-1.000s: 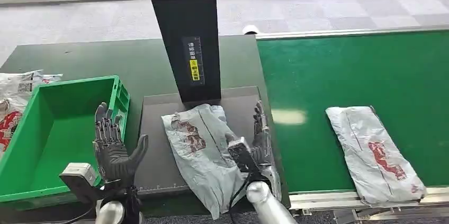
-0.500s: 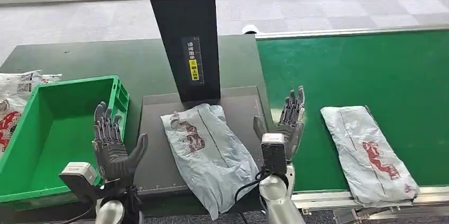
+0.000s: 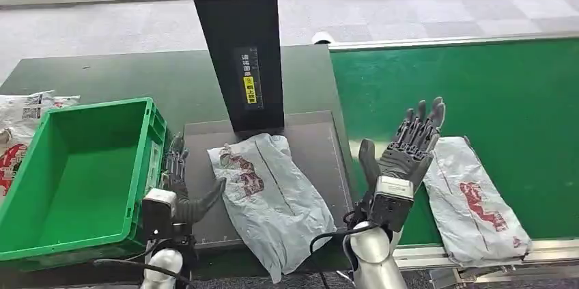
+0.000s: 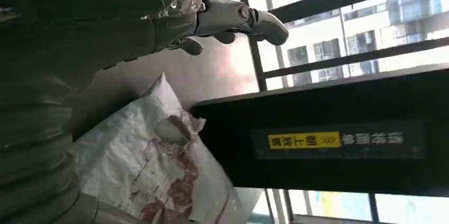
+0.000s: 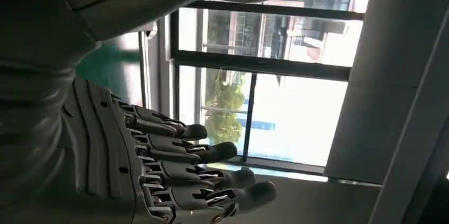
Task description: Moved the parcel from conveyor to table for the left to box.
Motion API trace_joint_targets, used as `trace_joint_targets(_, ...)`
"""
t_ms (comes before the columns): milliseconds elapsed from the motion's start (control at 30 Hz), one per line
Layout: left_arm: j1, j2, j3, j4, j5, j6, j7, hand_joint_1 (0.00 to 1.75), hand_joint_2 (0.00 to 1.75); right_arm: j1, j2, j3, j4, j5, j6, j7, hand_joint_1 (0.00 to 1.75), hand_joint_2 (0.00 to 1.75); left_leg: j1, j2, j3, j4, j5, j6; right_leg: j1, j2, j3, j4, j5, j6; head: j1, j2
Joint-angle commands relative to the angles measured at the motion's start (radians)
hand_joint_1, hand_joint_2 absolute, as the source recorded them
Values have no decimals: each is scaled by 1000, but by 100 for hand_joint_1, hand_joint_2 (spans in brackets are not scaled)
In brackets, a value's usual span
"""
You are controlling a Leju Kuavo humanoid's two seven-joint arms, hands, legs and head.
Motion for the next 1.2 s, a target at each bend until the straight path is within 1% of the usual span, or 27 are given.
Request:
trace_joint_targets(33, -102, 13, -38, 246, -52, -18, 2, 0, 175, -24, -24, 45, 84, -37, 1, 3, 0, 175, 2, -2, 1, -3, 2, 0, 2, -2, 2, -4, 2, -2, 0, 0)
trace_joint_targets(100, -134, -5, -47, 325, -82, -12, 10, 0, 175, -36, -23, 55, 111, -29, 1, 3, 0, 175, 2, -2, 1, -3, 1, 0, 2, -2, 3, -4, 1, -1, 0, 0)
trace_joint_targets(133, -142, -14, -66, 352, -111, 2, 26, 0, 175, -47, -41, 66, 139, -52, 1, 3, 0, 175, 1, -2, 1, -2, 1, 0, 1, -2, 2, -2, 1, -1, 0, 0)
trace_joint_targets(167, -169, -21, -70, 409, -122, 3, 7, 0, 175, -48, -28, 64, 160, -33, 1, 3, 0, 175, 1, -2, 1, -2, 1, 0, 1, -2, 2, -3, 1, -1, 0, 0)
trace_joint_targets(267, -185, -37, -99, 461, -162, 20, 14, 0, 175, -53, -29, 66, 192, -40, 1, 3, 0, 175, 1, -2, 1, -3, 2, 0, 2, -2, 3, -4, 2, -1, 0, 0)
trace_joint_targets(400, -215, -39, -150, 525, -224, 55, 88, 0, 175, -59, -25, 69, 212, -35, 1, 3, 0, 175, 1, -1, -1, -1, 1, 0, 0, -2, 1, -1, 1, -1, 0, 0)
trace_joint_targets(867, -216, -39, -152, 530, -226, 55, 93, 0, 175, -60, -26, 68, 213, -35, 1, 3, 0, 175, 2, -1, -1, -1, 1, 0, 1, -1, 1, -3, 2, -1, 0, 0)
trace_joint_targets(933, -233, -35, -188, 572, -315, 67, 176, 0, 175, -69, -14, 44, 253, -25, 1, 3, 0, 175, 1, -1, -1, -1, 1, 0, 1, -1, 1, -2, 2, -1, 0, 0)
trace_joint_targets(1133, -270, -39, -246, 659, -386, 56, 238, 0, 175, -69, -19, 27, 290, -41, 2, 3, 0, 175, 1, -3, 1, -2, 2, 1, 1, -3, 4, -3, 2, -1, 0, 0)
trace_joint_targets(1167, -273, -39, -253, 669, -405, 61, 251, 161, 175, -65, -22, 25, 289, -36, 1, 3, 0, 175, 1, -3, 1, -1, 2, 1, 0, -3, 4, -2, 1, -1, 0, 0)
trace_joint_targets(1200, -274, -38, -257, 675, -419, 68, 261, 175, 175, -61, -22, 22, 284, -34, 1, 3, 0, 175, 1, -3, 1, -2, 3, 1, 1, -3, 4, -4, 2, -1, 0, 0)
